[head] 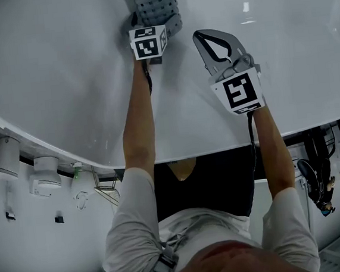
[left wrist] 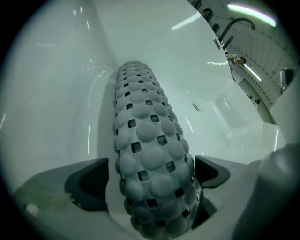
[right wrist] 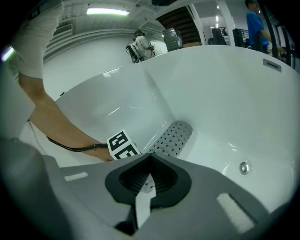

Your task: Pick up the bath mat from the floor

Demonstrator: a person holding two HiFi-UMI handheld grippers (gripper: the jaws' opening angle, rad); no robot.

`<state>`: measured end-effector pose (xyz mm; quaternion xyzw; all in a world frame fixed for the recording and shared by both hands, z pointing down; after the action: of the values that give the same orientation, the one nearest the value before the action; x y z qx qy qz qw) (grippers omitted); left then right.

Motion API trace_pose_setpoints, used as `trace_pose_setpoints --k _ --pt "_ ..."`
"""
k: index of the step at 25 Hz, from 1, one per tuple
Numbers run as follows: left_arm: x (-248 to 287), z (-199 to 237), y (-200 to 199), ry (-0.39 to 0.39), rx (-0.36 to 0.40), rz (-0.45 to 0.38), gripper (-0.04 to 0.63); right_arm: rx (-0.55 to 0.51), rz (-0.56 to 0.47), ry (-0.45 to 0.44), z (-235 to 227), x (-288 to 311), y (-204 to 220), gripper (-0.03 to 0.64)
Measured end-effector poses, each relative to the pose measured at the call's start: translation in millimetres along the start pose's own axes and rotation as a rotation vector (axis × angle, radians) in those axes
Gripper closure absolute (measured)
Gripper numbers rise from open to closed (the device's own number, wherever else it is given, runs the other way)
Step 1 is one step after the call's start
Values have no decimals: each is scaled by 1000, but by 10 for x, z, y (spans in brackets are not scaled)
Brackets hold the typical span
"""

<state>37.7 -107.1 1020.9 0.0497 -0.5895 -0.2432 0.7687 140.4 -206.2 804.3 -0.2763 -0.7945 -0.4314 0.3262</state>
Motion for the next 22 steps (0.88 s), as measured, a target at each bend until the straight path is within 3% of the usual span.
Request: trace_pose_setpoints --k 4,8,15,22 --pt "23 -3 -24 9 -56 -9 6 4 5 4 -25 -34 -25 614" --pt "60 -24 -11 5 -48 -17 33 6 0 3 -39 -23 -10 614" --pt "-31 -13 -31 11 17 3 229 22 5 0 -33 12 46 614" --pt "-122 -140 -100 -13 130 24 412 31 2 -3 4 16 98 614"
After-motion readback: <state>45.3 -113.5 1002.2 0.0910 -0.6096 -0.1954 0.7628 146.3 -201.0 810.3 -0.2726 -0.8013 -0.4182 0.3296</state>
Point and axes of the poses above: the fingertips, and each gripper's own axes: x forward along the fingers, z to its left, y out of its underside, the point moved 7 cm from there along -x, backward along the fingers, and after that the axes turned 15 degrees about x, right-handed, at the moved point
